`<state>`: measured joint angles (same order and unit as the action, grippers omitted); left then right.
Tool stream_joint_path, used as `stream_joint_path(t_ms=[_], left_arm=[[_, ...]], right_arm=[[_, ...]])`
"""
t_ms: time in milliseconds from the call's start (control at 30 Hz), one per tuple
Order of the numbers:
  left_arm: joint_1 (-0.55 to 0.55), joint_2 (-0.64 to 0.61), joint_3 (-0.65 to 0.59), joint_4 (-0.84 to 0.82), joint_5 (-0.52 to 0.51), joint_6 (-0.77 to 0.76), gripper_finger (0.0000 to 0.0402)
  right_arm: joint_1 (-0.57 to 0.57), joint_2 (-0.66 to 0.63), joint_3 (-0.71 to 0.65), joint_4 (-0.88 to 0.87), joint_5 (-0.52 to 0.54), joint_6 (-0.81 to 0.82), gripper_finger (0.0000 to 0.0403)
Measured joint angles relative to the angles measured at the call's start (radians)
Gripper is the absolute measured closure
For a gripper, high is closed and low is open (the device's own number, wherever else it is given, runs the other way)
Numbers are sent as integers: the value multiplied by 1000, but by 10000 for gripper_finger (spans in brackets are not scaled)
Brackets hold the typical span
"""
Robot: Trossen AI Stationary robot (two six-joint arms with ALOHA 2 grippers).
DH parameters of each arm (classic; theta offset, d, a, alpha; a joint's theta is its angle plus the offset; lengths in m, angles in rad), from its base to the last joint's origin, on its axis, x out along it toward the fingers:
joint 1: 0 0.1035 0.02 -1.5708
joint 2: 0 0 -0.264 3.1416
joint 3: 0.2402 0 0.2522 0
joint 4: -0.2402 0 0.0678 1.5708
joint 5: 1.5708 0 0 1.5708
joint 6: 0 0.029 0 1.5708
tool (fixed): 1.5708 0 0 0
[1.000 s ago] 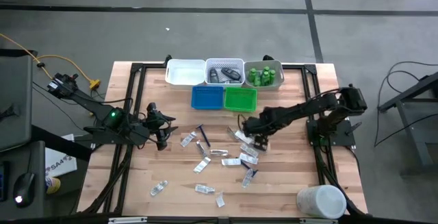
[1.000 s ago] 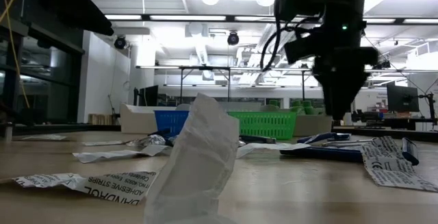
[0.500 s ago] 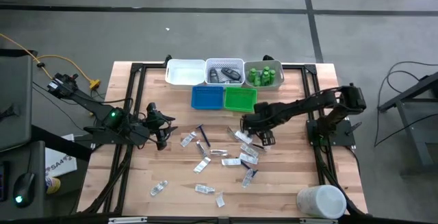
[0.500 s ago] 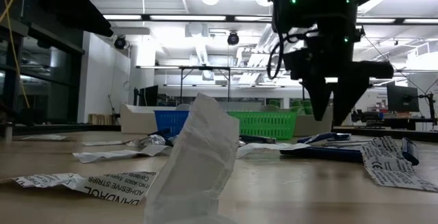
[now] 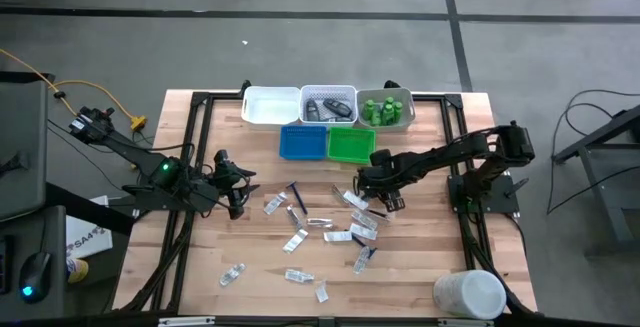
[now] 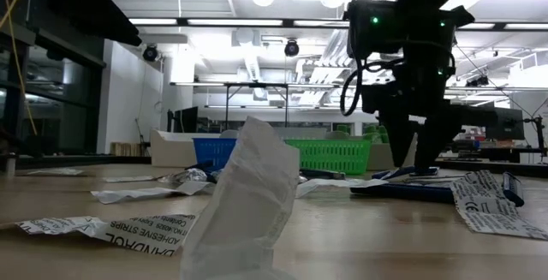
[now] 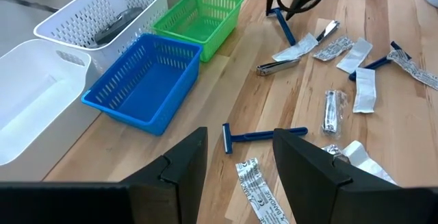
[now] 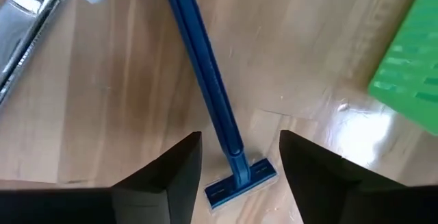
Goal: Pick & Place Travel size toiletries
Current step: Put the blue razor into the white bin
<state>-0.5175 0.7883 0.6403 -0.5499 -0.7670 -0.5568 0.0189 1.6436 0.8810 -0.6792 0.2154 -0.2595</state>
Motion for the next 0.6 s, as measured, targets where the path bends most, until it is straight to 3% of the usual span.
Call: stream_joint_path(t_ms=[433, 600], left_arm=[[0, 0, 0, -3, 1, 0, 236], [0, 0, 0, -3, 16, 0, 236]], right_arm=[[-27, 62, 6, 15, -86, 0, 296], [-10, 76, 9, 4, -79, 7, 347]])
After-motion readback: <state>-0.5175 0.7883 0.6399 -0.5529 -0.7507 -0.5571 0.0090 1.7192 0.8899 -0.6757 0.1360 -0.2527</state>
